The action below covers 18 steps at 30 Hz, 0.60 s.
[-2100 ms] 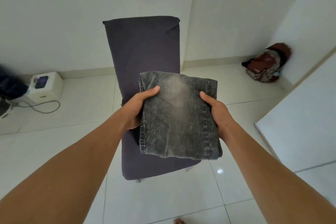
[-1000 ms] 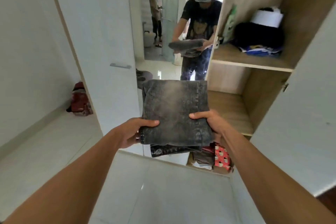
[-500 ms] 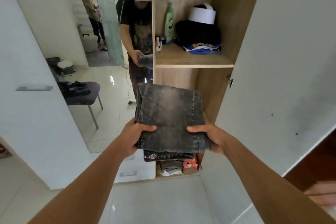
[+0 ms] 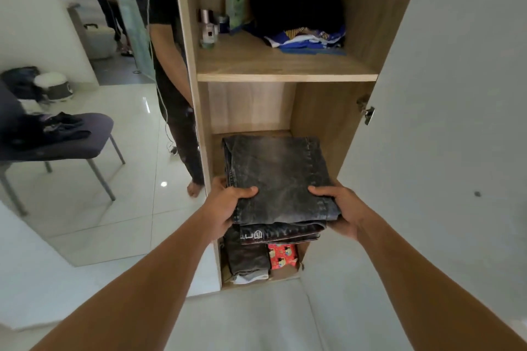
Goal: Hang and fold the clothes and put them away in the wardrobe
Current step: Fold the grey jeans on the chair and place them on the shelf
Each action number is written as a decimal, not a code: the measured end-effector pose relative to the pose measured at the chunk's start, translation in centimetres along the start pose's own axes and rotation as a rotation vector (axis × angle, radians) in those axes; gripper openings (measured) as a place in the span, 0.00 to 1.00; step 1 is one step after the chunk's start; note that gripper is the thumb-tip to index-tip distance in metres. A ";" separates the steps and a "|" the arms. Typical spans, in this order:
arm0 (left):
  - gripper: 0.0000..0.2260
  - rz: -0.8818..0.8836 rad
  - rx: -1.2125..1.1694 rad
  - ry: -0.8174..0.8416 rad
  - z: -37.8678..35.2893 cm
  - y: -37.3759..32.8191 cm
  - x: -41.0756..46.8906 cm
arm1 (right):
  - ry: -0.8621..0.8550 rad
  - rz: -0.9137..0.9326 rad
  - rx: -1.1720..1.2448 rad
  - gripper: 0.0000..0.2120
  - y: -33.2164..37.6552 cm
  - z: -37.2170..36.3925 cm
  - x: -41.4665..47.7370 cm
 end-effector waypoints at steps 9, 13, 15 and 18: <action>0.24 -0.065 0.129 -0.236 -1.3 2.5 16.6 | 0.051 0.013 0.031 0.32 -2.6 3.2 17.1; 0.24 -0.162 0.225 -0.338 -0.3 3.6 22.2 | 0.078 0.007 -0.123 0.22 -4.1 2.9 23.3; 0.25 -0.184 0.259 -0.382 0.1 4.0 24.3 | 0.084 0.013 -0.197 0.23 -4.7 2.9 26.0; 0.23 -0.205 0.286 -0.443 0.5 4.7 28.1 | 0.078 0.007 -0.265 0.23 -5.7 3.0 30.3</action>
Point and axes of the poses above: each hand's wrist, its own x-axis towards the middle knuckle, its own z-axis out of the back of the hand, y = z × x, the point moved 2 cm from there along x, towards the middle knuckle, and after that the axes turned 2 degrees about z, right-handed, at the moved point
